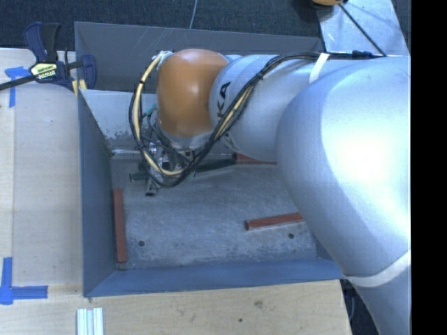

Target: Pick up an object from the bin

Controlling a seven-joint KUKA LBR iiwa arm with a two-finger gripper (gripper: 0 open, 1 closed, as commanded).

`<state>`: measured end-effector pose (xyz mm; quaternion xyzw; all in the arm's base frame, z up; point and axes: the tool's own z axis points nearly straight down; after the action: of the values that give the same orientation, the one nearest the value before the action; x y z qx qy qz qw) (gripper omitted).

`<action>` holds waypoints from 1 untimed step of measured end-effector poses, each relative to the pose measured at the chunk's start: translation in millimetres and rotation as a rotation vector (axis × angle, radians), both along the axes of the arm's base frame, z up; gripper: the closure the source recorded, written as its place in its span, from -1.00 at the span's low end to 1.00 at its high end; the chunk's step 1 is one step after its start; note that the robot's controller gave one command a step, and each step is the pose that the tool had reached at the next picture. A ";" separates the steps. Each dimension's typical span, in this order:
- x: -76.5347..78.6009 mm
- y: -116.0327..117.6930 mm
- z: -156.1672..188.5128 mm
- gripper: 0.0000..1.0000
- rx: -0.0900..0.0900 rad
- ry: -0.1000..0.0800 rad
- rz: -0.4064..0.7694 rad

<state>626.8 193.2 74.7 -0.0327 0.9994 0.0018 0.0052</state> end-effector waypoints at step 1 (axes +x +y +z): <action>-6.3 -5.0 57.3 1.00 -0.004 0.010 0.023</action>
Offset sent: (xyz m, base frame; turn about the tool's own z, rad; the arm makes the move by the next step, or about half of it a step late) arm -0.0118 -0.0027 0.1123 -0.0138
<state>620.5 188.2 132.0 -0.0444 0.9990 -0.0002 0.0000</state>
